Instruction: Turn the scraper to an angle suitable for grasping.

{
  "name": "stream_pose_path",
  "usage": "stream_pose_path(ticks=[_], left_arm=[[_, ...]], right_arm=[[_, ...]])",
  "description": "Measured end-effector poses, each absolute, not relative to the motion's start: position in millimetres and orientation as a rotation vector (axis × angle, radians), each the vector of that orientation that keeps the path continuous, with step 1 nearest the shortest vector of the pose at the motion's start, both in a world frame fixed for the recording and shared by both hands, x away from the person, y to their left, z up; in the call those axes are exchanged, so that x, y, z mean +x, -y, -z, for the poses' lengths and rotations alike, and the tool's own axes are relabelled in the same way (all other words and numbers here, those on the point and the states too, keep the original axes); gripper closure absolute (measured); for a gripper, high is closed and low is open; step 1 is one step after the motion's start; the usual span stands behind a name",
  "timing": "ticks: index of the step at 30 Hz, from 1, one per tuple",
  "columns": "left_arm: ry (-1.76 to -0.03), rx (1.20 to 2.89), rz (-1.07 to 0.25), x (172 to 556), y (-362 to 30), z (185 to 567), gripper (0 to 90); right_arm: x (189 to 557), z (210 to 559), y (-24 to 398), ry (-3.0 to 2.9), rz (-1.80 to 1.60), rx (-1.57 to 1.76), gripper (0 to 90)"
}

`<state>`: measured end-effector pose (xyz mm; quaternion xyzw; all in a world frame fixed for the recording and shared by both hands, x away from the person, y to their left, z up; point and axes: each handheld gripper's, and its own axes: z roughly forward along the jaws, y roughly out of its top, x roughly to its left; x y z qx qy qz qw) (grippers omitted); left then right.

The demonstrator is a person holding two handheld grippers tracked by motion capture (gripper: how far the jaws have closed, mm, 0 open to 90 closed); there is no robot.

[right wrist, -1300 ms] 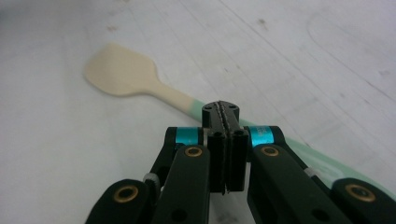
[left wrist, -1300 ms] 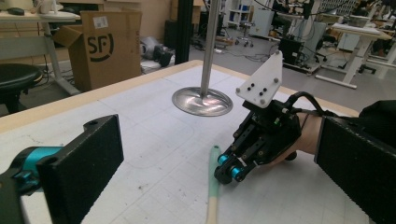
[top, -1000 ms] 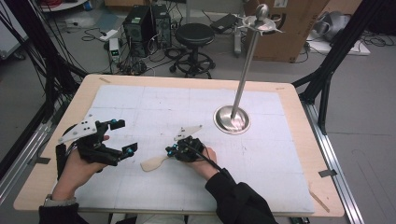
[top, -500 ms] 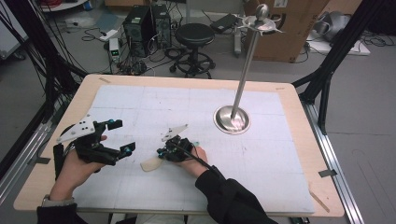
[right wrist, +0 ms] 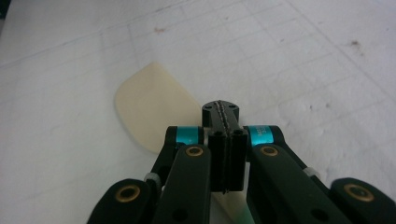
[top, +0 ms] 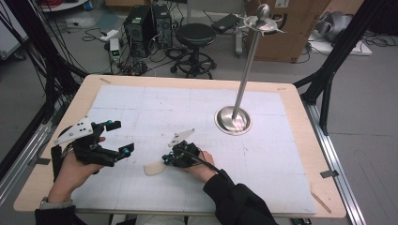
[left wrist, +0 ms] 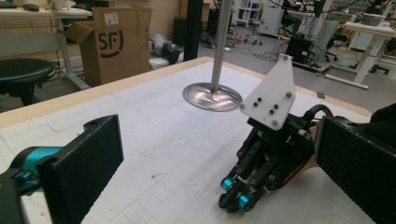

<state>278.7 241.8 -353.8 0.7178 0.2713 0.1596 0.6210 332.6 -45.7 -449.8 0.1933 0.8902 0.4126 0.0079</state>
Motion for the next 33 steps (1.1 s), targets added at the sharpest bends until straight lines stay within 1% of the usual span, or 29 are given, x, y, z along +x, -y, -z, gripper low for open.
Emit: stream_pose_path(ticks=[4,8,20,29,33], left_arm=[[-0.622,1.656,-0.367,279,-240,354,1.8],[-0.617,1.663,-0.365,280,-237,355,1.8],[-0.616,1.663,-0.358,281,-238,355,1.8],[-0.620,1.660,-0.360,281,-239,355,1.8],[-0.622,1.663,-0.357,281,-238,356,1.8]], right_arm=[[328,448,52,-2.795,-1.273,0.580,90.0],[328,446,45,-2.780,-1.291,0.557,90.0],[333,443,-8,-2.809,-1.309,0.519,90.0],[330,446,-32,-2.867,-1.265,0.460,90.0],[330,446,-32,-2.876,-1.255,0.461,90.0]])
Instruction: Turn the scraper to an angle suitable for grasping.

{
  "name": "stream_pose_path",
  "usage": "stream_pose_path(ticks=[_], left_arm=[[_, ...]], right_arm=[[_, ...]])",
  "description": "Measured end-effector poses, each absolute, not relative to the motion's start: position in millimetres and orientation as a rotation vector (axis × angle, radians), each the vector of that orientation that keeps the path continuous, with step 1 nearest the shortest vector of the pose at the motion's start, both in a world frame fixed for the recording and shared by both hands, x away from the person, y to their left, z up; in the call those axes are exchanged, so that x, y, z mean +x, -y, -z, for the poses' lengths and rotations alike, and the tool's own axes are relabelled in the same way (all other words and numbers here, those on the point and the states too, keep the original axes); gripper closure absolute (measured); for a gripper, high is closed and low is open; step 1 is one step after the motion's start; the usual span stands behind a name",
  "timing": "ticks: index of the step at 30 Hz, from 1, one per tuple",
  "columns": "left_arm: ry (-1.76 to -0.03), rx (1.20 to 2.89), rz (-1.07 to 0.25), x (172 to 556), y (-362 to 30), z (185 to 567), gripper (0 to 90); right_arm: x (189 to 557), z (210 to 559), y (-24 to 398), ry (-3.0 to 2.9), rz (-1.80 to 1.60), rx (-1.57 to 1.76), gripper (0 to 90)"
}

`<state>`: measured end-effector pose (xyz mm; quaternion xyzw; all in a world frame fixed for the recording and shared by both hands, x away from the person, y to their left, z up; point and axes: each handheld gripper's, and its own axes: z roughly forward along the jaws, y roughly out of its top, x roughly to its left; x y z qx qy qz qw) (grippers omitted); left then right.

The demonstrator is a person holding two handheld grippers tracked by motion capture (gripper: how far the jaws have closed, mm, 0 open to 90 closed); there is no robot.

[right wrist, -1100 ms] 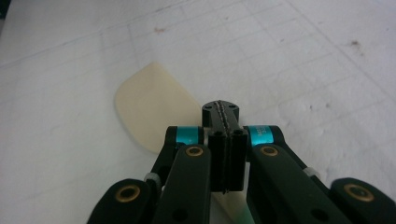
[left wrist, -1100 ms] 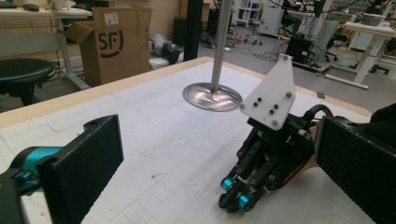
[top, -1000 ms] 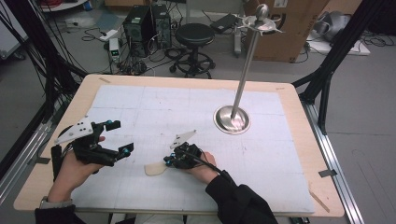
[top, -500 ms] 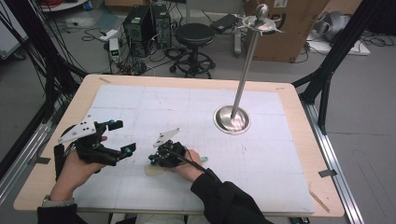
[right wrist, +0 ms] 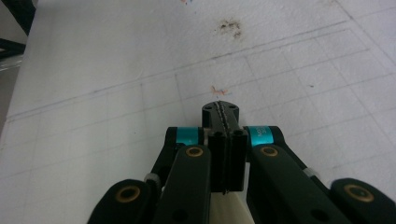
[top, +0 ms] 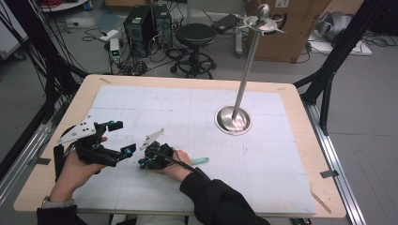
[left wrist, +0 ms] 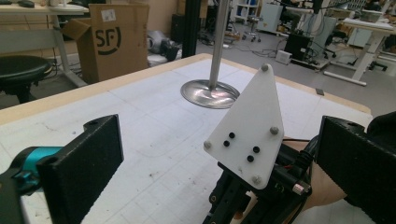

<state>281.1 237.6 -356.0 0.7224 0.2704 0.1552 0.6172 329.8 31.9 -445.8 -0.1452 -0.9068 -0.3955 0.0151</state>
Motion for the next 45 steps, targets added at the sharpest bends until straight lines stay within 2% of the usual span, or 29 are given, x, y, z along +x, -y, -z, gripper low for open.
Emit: stream_pose_path(ticks=[8,24,29,33,34,35,38,45], left_arm=[[-0.626,1.660,-0.361,281,-240,356,1.8],[-0.599,1.662,-0.337,280,-229,354,1.8],[-0.586,1.684,-0.326,281,-221,354,1.8],[-0.590,1.677,-0.328,282,-223,354,1.8],[-0.593,1.675,-0.328,283,-223,354,1.8],[-0.595,1.678,-0.330,283,-223,354,1.8],[-0.596,1.687,-0.325,284,-222,355,1.8],[-0.581,1.692,-0.332,285,-218,354,1.8]], right_arm=[[325,446,-15,2.795,1.205,-0.445,90.0],[286,446,61,2.805,1.205,-0.365,90.0],[279,441,68,2.874,1.249,-0.319,90.0],[286,424,101,2.862,1.357,-0.430,90.0],[290,422,124,2.854,1.373,-0.543,90.0],[290,422,124,2.854,1.373,-0.543,90.0],[291,429,164,2.872,1.351,-0.695,90.0],[293,435,188,2.881,1.357,-0.814,90.0]])
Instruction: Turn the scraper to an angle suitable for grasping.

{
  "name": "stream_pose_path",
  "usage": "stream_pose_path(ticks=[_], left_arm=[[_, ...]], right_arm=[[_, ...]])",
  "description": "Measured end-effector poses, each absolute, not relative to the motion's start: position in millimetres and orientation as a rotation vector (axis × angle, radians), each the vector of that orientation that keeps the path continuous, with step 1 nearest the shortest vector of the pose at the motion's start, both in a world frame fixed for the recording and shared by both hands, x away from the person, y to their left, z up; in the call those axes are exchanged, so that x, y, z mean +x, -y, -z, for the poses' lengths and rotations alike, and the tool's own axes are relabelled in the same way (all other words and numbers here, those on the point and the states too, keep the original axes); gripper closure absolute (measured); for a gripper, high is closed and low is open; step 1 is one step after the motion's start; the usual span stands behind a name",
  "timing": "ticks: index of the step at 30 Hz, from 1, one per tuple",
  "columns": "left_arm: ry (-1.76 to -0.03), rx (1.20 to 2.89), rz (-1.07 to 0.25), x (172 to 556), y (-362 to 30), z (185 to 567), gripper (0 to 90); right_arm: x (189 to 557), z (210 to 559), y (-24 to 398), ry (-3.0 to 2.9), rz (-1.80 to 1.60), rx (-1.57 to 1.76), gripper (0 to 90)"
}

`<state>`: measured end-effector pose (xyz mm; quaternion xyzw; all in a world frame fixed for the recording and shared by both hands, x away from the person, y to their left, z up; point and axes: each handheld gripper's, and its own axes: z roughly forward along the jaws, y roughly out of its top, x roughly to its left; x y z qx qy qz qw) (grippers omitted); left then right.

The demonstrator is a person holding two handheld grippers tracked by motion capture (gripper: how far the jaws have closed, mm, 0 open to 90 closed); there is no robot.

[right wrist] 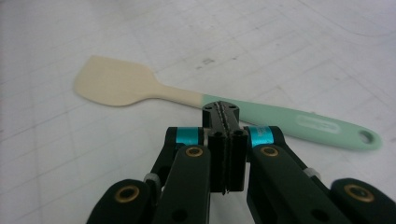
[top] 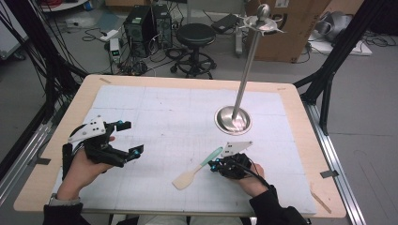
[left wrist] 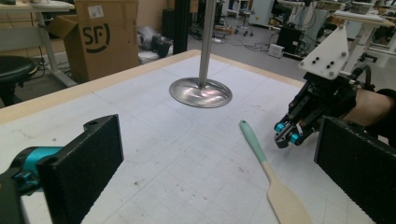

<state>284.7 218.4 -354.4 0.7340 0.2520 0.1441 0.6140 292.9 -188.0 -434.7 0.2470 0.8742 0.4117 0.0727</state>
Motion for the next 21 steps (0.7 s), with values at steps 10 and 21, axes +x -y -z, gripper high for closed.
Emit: stream_pose_path(ticks=[10,21], left_arm=[[-0.555,1.647,-0.302,283,-219,350,1.8],[-0.553,1.629,-0.319,281,-221,349,1.8]], right_arm=[[309,443,199,-2.590,-1.194,0.856,90.0],[316,450,194,-2.557,-1.212,0.893,90.0]])
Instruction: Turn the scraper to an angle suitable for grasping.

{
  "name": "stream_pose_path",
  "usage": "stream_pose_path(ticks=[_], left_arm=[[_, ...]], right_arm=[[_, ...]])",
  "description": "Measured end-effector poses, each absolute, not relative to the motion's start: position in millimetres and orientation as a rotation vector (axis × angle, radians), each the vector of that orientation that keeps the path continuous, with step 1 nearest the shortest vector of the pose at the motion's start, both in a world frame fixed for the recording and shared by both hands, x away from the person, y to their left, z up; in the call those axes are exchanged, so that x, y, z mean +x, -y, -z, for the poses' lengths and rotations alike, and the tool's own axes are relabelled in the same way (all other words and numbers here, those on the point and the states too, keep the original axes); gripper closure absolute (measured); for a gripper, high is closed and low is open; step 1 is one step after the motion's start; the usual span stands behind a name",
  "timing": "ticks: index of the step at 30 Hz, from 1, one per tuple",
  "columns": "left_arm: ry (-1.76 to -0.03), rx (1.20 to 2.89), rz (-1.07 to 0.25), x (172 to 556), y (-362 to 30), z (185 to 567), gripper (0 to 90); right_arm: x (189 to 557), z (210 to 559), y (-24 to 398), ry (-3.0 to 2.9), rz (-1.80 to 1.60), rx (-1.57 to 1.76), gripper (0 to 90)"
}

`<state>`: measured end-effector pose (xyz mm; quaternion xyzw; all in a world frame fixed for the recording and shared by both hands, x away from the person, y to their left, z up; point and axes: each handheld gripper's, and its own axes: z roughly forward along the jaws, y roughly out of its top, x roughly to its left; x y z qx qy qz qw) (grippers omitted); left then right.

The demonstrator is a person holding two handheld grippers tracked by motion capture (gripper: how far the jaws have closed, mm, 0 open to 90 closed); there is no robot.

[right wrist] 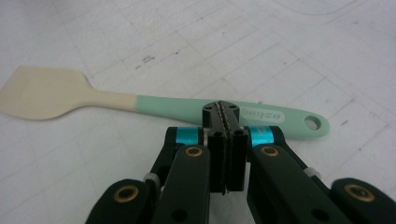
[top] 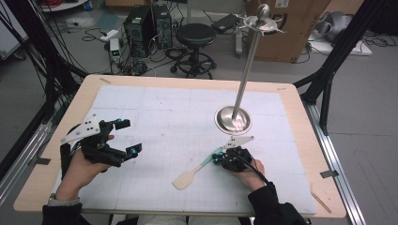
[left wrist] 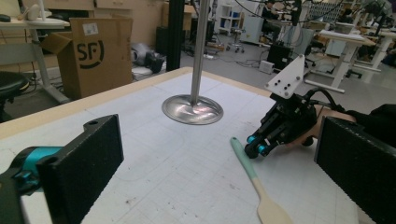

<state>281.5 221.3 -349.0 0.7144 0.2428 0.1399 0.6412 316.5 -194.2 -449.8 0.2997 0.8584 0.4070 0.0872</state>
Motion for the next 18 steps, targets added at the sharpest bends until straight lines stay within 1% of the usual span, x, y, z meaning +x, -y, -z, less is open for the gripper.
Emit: stream_pose_path(ticks=[5,12,18], left_arm=[[-0.556,1.641,-0.320,281,-220,350,1.8],[-0.556,1.629,-0.311,282,-222,350,1.8],[-0.565,1.626,-0.335,283,-223,351,1.8]], right_arm=[[324,451,187,-2.537,-1.234,0.939,90.0],[339,452,163,-2.524,-1.234,0.932,90.0],[352,452,140,-2.515,-1.228,0.925,90.0]])
